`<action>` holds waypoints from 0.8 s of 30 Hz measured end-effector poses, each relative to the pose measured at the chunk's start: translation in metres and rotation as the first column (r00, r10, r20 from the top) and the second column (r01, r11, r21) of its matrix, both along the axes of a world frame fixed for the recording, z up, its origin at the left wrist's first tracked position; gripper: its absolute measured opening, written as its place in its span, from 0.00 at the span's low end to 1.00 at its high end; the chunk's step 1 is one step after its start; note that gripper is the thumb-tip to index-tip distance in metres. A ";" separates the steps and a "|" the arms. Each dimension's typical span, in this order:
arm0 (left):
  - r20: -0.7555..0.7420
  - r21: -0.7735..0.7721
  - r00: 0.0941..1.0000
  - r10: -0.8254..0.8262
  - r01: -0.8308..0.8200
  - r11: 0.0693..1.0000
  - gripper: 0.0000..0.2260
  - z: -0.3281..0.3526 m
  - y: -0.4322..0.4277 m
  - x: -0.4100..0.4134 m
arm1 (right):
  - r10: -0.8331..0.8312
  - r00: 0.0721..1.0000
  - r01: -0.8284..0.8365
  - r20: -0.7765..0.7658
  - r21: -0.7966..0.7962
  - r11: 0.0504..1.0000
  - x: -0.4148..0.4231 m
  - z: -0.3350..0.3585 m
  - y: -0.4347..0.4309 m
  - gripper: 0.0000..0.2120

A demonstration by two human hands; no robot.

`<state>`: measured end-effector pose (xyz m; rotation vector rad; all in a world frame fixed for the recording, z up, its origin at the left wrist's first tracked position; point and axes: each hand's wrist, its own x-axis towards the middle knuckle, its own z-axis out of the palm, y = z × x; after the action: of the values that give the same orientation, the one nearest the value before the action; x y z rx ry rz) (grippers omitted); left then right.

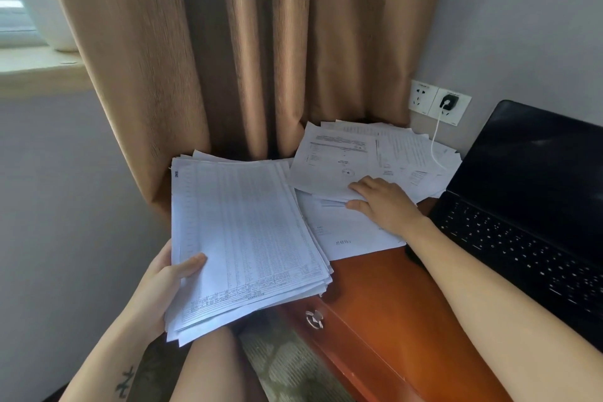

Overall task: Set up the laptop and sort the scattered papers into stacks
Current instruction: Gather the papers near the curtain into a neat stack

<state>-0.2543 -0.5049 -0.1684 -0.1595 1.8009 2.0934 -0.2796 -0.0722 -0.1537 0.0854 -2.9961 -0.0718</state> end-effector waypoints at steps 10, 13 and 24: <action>0.020 -0.008 1.000 -0.008 0.008 1.000 0.19 -0.001 -0.001 -0.001 | 0.009 0.998 0.009 0.062 -0.283 0.959 -0.001 0.011 0.015 0.24; 0.023 -0.013 1.000 -0.007 0.008 1.000 0.19 -0.001 -0.001 -0.001 | 0.016 0.997 0.001 0.077 -0.223 0.975 -0.001 0.011 0.018 0.27; 0.023 -0.041 1.000 -0.010 0.011 0.999 0.18 -0.002 0.000 -0.003 | 0.092 0.995 -0.084 -0.041 0.152 0.985 0.003 0.005 0.012 0.17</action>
<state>-0.2572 -0.5053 -0.1705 -0.1839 1.8290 2.0399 -0.2766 -0.0606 -0.1482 0.2289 -2.9301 -0.2858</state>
